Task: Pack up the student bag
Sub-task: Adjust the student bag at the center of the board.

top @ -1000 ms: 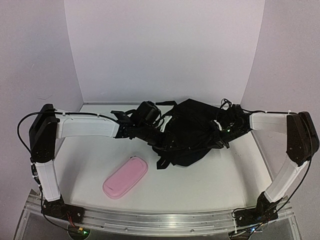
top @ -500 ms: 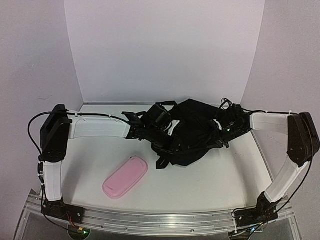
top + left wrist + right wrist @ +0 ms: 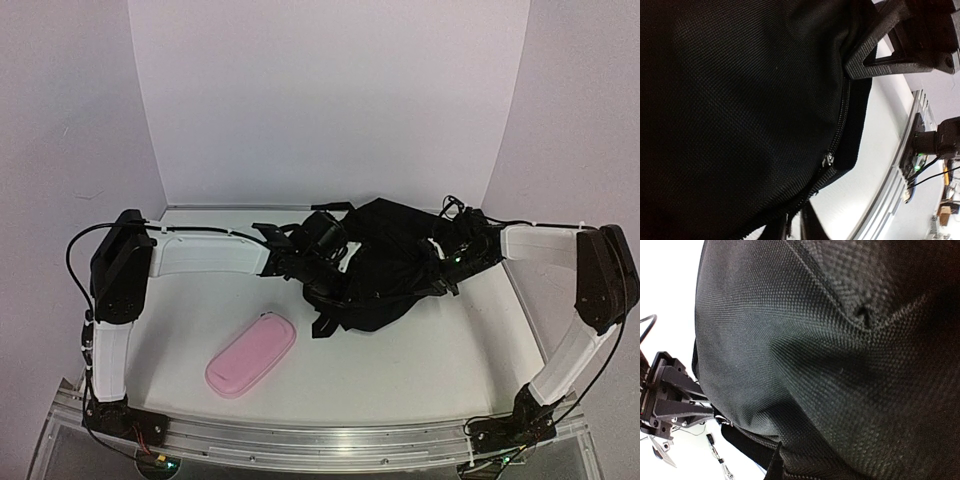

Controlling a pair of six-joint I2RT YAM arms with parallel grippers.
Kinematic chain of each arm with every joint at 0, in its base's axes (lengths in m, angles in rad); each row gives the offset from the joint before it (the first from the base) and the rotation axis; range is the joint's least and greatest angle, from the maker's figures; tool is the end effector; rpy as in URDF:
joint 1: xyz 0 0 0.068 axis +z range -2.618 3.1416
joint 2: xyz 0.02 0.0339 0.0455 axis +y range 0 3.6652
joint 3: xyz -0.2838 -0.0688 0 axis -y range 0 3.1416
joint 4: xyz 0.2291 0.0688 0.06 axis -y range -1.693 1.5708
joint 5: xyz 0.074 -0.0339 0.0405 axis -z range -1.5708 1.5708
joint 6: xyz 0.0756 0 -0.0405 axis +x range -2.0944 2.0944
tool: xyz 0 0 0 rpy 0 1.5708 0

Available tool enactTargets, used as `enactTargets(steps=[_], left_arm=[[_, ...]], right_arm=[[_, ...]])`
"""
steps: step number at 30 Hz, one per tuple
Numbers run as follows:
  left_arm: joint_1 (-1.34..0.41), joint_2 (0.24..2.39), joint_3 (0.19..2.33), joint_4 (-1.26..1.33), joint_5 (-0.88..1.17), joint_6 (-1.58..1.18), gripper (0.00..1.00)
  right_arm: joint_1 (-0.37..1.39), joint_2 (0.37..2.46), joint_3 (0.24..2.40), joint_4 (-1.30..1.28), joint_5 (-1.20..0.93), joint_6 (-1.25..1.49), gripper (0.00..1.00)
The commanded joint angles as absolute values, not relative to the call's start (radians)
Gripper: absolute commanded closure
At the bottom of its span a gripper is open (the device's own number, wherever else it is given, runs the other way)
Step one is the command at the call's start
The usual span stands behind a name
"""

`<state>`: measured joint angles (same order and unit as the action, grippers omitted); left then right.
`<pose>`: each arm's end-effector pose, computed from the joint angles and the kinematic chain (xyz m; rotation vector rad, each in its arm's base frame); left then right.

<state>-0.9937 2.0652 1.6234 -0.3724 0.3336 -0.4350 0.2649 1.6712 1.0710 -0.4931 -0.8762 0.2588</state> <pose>0.2451 -0.4218 0.2138 0.8834 2.4493 -1.0069 0.3010 0.1418 0.2073 -0.3045 2.5998 1.3407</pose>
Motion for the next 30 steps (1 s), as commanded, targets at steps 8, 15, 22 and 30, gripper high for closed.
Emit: enactTargets(steps=[8,15,22,30], left_arm=[[-0.882,1.902,1.549,-0.412,0.241,-0.45,1.0],[-0.79,1.822,1.438,-0.404,0.213,-0.458,1.0],[-0.845,1.809,1.438,-0.323,0.372,-0.38,1.0],[-0.97,2.004,1.693,-0.343,0.429,-0.372,1.0]], right_arm=[[0.26,1.593,1.053,-0.483,-0.827,0.215,1.0],[0.215,1.588,1.051,-0.515,-0.771,0.191,1.0],[0.197,1.614,1.085,-0.537,-0.79,0.181,1.0],[0.27,1.646,1.13,-0.537,-0.825,0.187,1.0]])
